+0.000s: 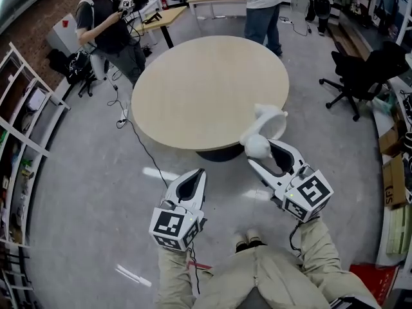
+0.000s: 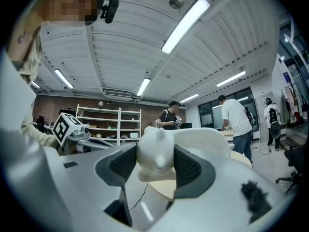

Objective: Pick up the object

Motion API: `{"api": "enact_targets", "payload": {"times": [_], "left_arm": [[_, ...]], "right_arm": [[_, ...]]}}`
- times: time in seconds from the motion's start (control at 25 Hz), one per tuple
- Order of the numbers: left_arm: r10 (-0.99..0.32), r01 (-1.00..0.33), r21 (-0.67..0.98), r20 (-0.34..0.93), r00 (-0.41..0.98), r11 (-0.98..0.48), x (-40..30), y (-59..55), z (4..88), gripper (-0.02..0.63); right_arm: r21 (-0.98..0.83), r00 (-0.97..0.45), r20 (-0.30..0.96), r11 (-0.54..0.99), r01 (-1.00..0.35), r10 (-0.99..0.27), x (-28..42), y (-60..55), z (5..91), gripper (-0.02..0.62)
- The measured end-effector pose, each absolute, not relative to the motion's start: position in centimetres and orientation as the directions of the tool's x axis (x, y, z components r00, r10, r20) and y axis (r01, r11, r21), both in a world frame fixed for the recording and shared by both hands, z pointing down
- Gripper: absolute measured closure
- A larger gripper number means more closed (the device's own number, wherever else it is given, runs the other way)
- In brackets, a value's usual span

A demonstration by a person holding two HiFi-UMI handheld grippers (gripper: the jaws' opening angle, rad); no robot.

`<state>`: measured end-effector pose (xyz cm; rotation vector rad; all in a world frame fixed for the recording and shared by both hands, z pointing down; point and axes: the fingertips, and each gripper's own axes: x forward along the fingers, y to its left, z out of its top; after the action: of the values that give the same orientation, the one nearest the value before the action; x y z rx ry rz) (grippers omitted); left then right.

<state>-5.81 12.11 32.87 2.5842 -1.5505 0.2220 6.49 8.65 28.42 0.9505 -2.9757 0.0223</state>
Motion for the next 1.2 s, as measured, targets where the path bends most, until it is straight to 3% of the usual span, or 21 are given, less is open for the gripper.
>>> {"api": "enact_targets", "payload": {"times": [1.2], "left_arm": [[-0.871,-0.89,0.035,0.191,0.452,-0.454,-6.4,12.1,31.6,0.604]], "right_arm": [[-0.01,-0.818,0.038,0.818,-0.575,-0.575,6.5,9.2,27.7,0.354]]}}
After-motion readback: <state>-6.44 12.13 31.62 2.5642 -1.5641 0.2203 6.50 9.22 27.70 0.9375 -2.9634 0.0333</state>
